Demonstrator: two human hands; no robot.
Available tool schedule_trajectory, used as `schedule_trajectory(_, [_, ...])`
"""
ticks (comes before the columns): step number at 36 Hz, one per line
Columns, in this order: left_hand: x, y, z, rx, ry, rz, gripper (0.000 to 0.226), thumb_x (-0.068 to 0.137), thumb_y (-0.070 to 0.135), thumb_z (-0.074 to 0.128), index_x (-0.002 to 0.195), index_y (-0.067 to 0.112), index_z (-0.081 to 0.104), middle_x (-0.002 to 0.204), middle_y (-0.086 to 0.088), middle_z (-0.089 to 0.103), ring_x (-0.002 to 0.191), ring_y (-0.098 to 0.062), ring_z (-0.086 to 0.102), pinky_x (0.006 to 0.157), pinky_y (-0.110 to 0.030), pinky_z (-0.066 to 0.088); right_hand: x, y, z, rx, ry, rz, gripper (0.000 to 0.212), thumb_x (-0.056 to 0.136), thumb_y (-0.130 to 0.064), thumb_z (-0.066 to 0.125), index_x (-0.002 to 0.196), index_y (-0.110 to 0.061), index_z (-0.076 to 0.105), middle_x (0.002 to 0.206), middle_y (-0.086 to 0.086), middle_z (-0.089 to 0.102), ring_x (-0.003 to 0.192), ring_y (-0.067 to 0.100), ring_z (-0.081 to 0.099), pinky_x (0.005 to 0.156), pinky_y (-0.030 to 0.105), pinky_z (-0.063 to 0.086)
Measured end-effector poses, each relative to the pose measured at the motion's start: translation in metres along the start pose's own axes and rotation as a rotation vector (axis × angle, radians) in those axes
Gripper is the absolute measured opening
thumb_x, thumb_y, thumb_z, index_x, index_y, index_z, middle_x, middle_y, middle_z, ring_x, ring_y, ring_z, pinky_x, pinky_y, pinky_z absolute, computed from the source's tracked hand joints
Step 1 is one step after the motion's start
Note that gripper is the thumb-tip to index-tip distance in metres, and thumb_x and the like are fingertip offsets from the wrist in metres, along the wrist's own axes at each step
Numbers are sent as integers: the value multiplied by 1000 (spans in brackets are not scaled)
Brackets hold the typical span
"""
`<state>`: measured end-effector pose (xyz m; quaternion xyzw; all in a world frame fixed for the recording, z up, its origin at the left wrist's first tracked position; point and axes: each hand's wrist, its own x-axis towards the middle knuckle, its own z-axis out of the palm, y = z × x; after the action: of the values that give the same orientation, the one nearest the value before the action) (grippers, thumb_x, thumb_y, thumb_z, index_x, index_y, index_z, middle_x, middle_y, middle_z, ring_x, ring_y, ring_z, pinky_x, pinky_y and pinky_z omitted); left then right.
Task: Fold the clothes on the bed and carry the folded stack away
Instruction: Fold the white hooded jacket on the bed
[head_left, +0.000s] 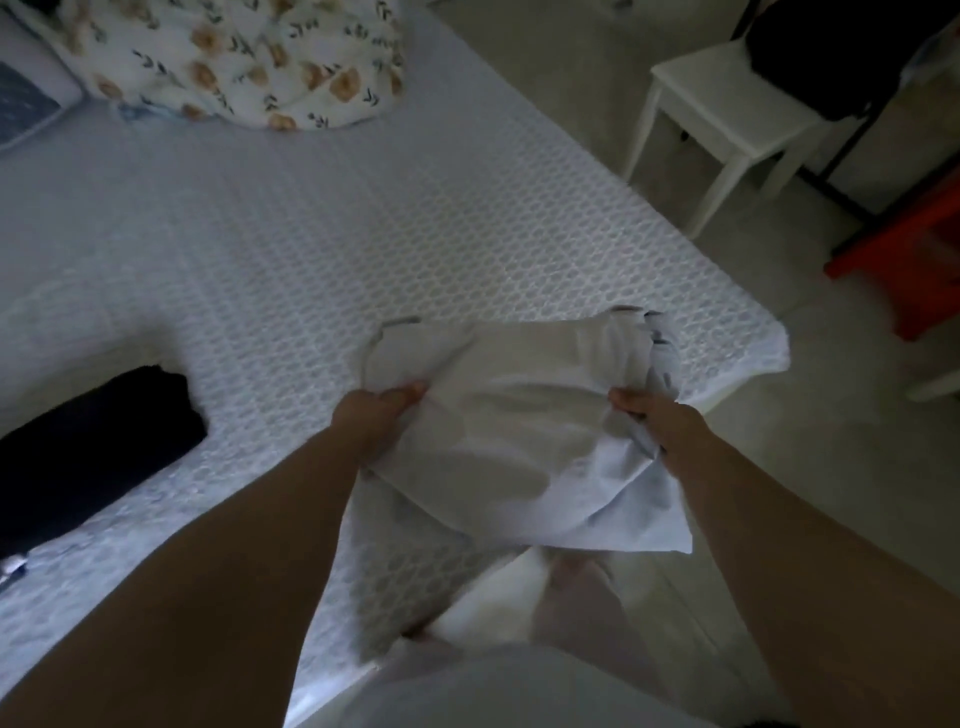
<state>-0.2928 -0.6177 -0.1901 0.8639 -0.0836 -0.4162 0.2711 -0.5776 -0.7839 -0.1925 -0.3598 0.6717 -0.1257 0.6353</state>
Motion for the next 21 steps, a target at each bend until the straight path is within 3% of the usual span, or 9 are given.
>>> schedule_trajectory(4, [-1,22,47,-81,-7,-61,96,71,59,73,139,0,42,137,-19,49,123,-35,49,104,-44,41,38,-36,-38,-89,-18,26,56,53,-28,90,97,-2,67,107,11,68,98,28,64,97,42,48])
schedule_trajectory(8, [-3,39,87,-121,-4,-115,98,70,61,72,140,0,40,138,-18,48,124,-34,48,105,-42,40,60,-65,-67,-161,-31,48,52,55,-31,89,92,-6,63,104,8,65,91,25,62,90,39,50])
schedule_trajectory(12, [5,51,117,-156,-22,-168,100,65,62,75,138,3,43,138,-16,49,124,-33,48,104,-42,41,80,-74,-88,-208,3,75,64,60,-29,87,110,-2,59,107,11,63,97,29,62,89,41,51])
schedule_trajectory(15, [17,55,132,-156,-26,-191,101,62,63,77,137,3,45,136,-16,51,122,-33,50,102,-42,43,98,-73,-96,-238,-7,108,55,63,-31,85,104,-3,60,113,13,61,102,32,61,92,44,50])
schedule_trajectory(17, [25,57,142,-179,-32,-194,104,60,63,79,137,3,43,137,-16,50,122,-32,50,101,-41,44,109,-71,-100,-248,-9,112,40,66,-31,84,89,-7,61,115,14,62,104,32,60,96,45,48])
schedule_trajectory(19, [29,63,153,-180,-35,-216,108,56,65,79,138,5,42,138,-14,49,121,-33,51,92,-37,46,121,-71,-105,-248,-12,112,38,68,-31,83,89,-7,62,115,14,63,105,32,60,98,46,46])
schedule_trajectory(21, [32,69,162,-198,-33,-245,111,50,68,80,136,7,45,135,-12,51,117,-31,53,79,-33,45,135,-71,-109,-258,-24,136,48,70,-31,81,104,-3,65,116,14,63,106,32,60,98,46,46])
